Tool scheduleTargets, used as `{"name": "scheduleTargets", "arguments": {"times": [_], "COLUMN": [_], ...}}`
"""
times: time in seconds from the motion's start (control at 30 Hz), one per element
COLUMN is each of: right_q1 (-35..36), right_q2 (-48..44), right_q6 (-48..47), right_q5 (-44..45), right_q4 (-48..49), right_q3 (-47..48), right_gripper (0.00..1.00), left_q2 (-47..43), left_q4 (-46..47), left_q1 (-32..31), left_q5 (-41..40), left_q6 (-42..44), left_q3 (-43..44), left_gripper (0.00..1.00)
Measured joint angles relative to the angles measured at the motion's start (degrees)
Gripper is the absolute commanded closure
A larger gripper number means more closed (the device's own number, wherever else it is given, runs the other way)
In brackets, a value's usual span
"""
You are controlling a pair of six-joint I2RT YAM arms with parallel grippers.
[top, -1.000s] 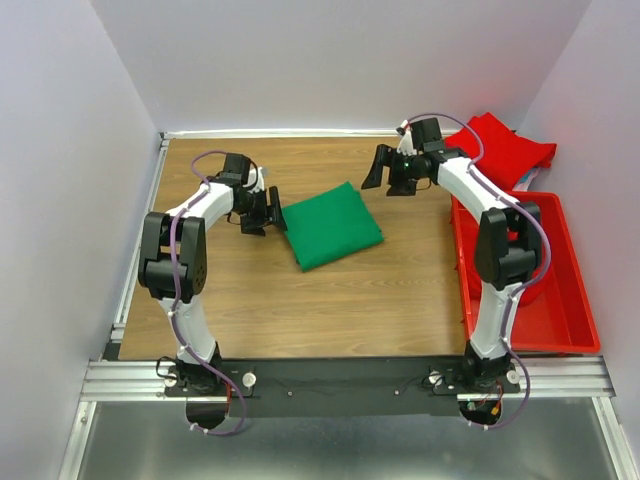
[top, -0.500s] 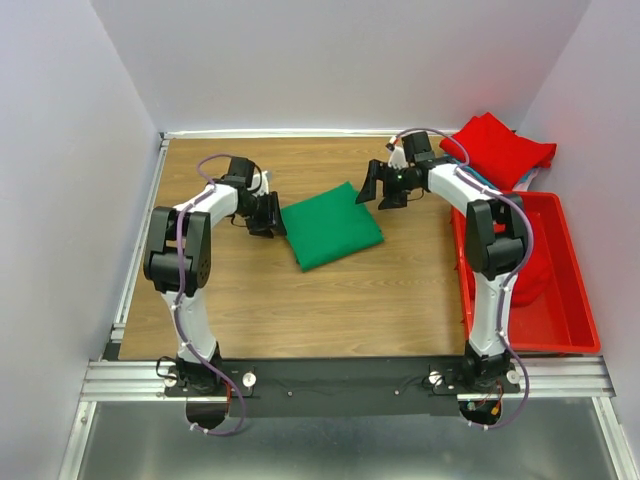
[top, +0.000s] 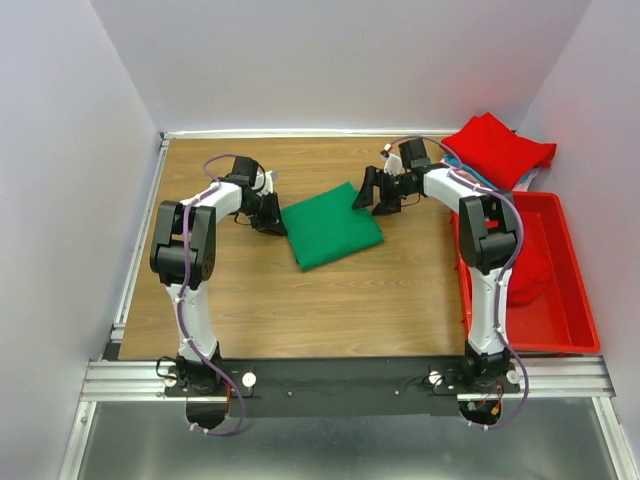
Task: Fold and stack the t-shirts
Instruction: Neatly place the folded tshirt to the corner
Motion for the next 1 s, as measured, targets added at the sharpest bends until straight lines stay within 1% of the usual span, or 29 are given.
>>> {"name": "scheduleTargets", "arguments": {"times": [0.33,0.6,0.67,0.7,0.77,0.8,0.87,0.9,0.93,0.97,1.0], "right_q1": [0.3,4.0,5.1,5.4,6.4,6.9,7.6,8.1,8.4,8.6,8.8], "right_q2": [1.6,2.0,2.2,2.3,2.6,2.9,3.4,3.6,3.8,4.1,4.3], "right_q6": [0.5,1.2,1.6,1.7,1.8,2.2,2.5,2.8,3.2,3.2,3.7], "right_q5": [-5.6,-6.4,-6.5,-6.5,-6.4,-6.3,-6.2,-5.6,-5.3,-5.1,-4.6], "right_q4": [5.3,8.2,8.8,8.9,9.5,9.6,9.8,9.7,9.7,9.7,9.4], "right_q3": [-0.8,-1.6,-1.6,-1.6,-1.5,-1.4,-1.3,-1.2,-1.2,-1.2,-1.2], "right_gripper": [0.12,0.14,0.19,0.25,0.32,0.4,0.49,0.55,0.69,0.77,0.89], "left_q2": [1.0,1.4,1.5,1.6,1.8,2.0,2.1,2.2,2.3,2.3,2.4], "left_q4": [0.3,0.5,0.5,0.5,0.5,0.5,0.6,0.6,0.7,0.7,0.6], "left_q1": [-0.2,-0.8,-1.0,-1.0,-1.2,-1.3,-1.4,-1.4,-1.4,-1.4,-1.4], "left_q5": [1.1,1.5,1.5,1.5,1.7,1.9,2.1,2.2,2.4,2.6,2.7], "left_q6": [0.1,0.1,0.0,0.0,0.0,0.0,0.0,0.0,0.0,-0.2,-0.3], "left_q3": [0.7,1.2,1.2,1.4,1.6,1.8,2.0,2.0,2.1,2.2,2.4], "left_gripper": [0.8,0.8,0.8,0.8,0.8,0.8,0.8,0.77,0.73,0.7,0.61]}}
